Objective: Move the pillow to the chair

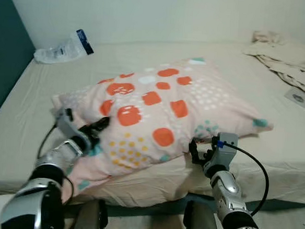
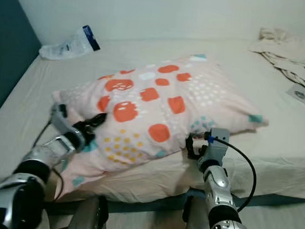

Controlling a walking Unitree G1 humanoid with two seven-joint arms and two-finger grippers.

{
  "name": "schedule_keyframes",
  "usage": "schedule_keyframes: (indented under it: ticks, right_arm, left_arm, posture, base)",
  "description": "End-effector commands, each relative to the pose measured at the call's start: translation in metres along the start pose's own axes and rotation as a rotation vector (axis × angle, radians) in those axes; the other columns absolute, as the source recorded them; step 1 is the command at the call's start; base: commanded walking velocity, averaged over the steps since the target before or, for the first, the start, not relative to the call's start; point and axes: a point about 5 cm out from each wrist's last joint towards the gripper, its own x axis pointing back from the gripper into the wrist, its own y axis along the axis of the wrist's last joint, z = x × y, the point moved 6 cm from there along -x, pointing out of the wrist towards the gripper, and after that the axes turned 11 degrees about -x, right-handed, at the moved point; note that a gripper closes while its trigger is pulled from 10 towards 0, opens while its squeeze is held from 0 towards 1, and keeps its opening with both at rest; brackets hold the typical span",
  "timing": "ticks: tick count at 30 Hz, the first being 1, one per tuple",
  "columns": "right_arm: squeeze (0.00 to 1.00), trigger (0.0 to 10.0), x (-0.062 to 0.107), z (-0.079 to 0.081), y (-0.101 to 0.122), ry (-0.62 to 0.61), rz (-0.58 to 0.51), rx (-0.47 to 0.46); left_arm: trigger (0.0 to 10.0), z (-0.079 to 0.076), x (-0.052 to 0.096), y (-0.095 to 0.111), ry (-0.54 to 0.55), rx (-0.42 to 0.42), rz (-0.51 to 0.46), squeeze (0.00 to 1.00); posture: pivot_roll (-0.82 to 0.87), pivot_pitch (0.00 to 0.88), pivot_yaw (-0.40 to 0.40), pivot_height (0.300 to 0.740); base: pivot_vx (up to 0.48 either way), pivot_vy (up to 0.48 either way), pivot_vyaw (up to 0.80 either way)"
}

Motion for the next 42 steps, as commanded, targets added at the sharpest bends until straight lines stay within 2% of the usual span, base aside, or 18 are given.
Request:
schedule_keyframes:
  ticks: [1,2,3,4,8,15,20,21,26,28,29,30,31,32,33,34,37,42]
  right_arm:
    - [0.00,10.0,0.003,0.001,-0.012,-0.009,0.032,-0.023]
    - [0.00,10.0,0.004,0.002,-0.013,-0.007,0.033,-0.023]
    - [0.00,10.0,0.004,0.002,-0.013,-0.007,0.033,-0.023]
    - [0.00,10.0,0.004,0.003,-0.014,-0.005,0.034,-0.023]
    - [0.00,10.0,0.005,0.002,-0.015,-0.009,0.036,-0.025]
    - [0.00,10.0,0.006,0.002,-0.016,-0.009,0.036,-0.028]
    - [0.00,10.0,0.007,0.010,-0.019,0.048,0.055,-0.043]
    - [0.00,10.0,0.010,0.025,-0.023,0.157,0.089,-0.077]
    - [0.00,10.0,0.033,0.066,-0.022,0.491,0.191,-0.154]
    - [0.00,10.0,0.051,0.079,0.002,0.649,0.176,-0.183]
    - [0.00,10.0,0.051,0.079,0.002,0.649,0.176,-0.183]
    - [0.00,10.0,0.059,0.084,0.017,0.715,0.157,-0.197]
    - [0.00,10.0,0.059,0.084,0.017,0.715,0.157,-0.197]
    - [0.00,10.0,0.065,0.084,0.039,0.768,0.116,-0.205]
    - [0.00,10.0,0.065,0.084,0.039,0.768,0.116,-0.205]
    - [0.00,10.0,0.067,0.078,0.070,0.794,0.041,-0.221]
    - [0.00,10.0,0.060,0.059,0.110,0.741,-0.086,-0.262]
    - [0.00,10.0,0.041,0.008,0.149,0.497,-0.226,-0.311]
  left_arm:
    - [9.5,-0.012,-0.003,-0.029,-0.046,-0.013,0.072,0.00]
    - [0.0,-0.016,-0.005,-0.031,-0.062,-0.030,0.069,0.00]
    - [0.0,-0.016,-0.005,-0.031,-0.062,-0.030,0.069,0.00]
    - [0.0,-0.026,-0.005,-0.040,-0.121,-0.051,0.112,0.00]
    - [0.0,-0.023,-0.002,-0.051,-0.129,-0.136,0.196,0.00]
    - [0.0,-0.016,0.003,-0.046,-0.130,-0.146,0.203,0.00]
    - [0.0,-0.019,0.007,-0.053,-0.187,-0.168,0.268,0.00]
    - [0.0,-0.021,0.011,-0.055,-0.229,-0.181,0.307,0.00]
    - [0.0,-0.023,0.022,-0.052,-0.337,-0.231,0.380,0.00]
    - [0.0,-0.020,0.032,-0.050,-0.394,-0.303,0.447,0.00]
    - [0.0,-0.020,0.032,-0.050,-0.394,-0.303,0.447,0.00]
    - [0.0,-0.018,0.037,-0.051,-0.421,-0.340,0.489,0.00]
    - [0.0,-0.018,0.037,-0.051,-0.421,-0.340,0.489,0.00]
    - [0.0,-0.013,0.047,-0.053,-0.455,-0.395,0.557,0.00]
    - [0.0,-0.013,0.047,-0.053,-0.455,-0.395,0.557,0.00]
    - [0.0,-0.005,0.062,-0.057,-0.511,-0.464,0.667,0.00]
    - [0.0,0.005,0.084,-0.063,-0.585,-0.556,0.815,0.00]
    - [0.0,0.012,0.117,-0.056,-0.743,-0.634,0.991,0.00]
  posture:
    - [0.04,0.178,0.043,0.530]
    - [0.04,0.178,0.045,0.530]
    - [0.04,0.178,0.045,0.530]
    - [0.04,0.178,0.048,0.530]
    - [0.04,0.179,0.052,0.530]
    - [0.04,0.177,0.050,0.530]
    - [0.04,0.170,0.048,0.530]
    - [0.04,0.167,0.050,0.530]
    - [0.03,0.162,0.055,0.530]
    - [0.03,0.159,0.057,0.530]
    - [0.03,0.159,0.057,0.530]
    - [0.03,0.159,0.059,0.530]
    - [0.03,0.159,0.059,0.530]
    - [0.03,0.154,0.059,0.530]
    - [0.03,0.154,0.059,0.530]
    - [0.02,0.151,0.058,0.530]
    - [0.02,0.148,0.056,0.530]
    - [0.02,0.144,0.048,0.530]
  base:
    - [0.000,0.000,0.00]
    - [0.000,0.000,0.00]
    - [0.000,0.000,0.00]
    - [0.000,0.000,0.00]
    - [0.000,0.000,0.00]
    - [0.000,0.000,0.00]
    - [0.000,0.000,0.00]
    - [0.000,0.000,0.00]
    - [0.000,0.000,0.00]
    - [0.000,0.000,0.00]
    - [0.000,0.000,0.00]
    - [0.000,0.000,0.00]
    - [0.000,0.000,0.00]
    - [0.000,0.000,0.00]
    - [0.000,0.000,0.00]
    - [0.000,0.000,0.00]
    - [0.000,0.000,0.00]
    - [0.000,0.000,0.00]
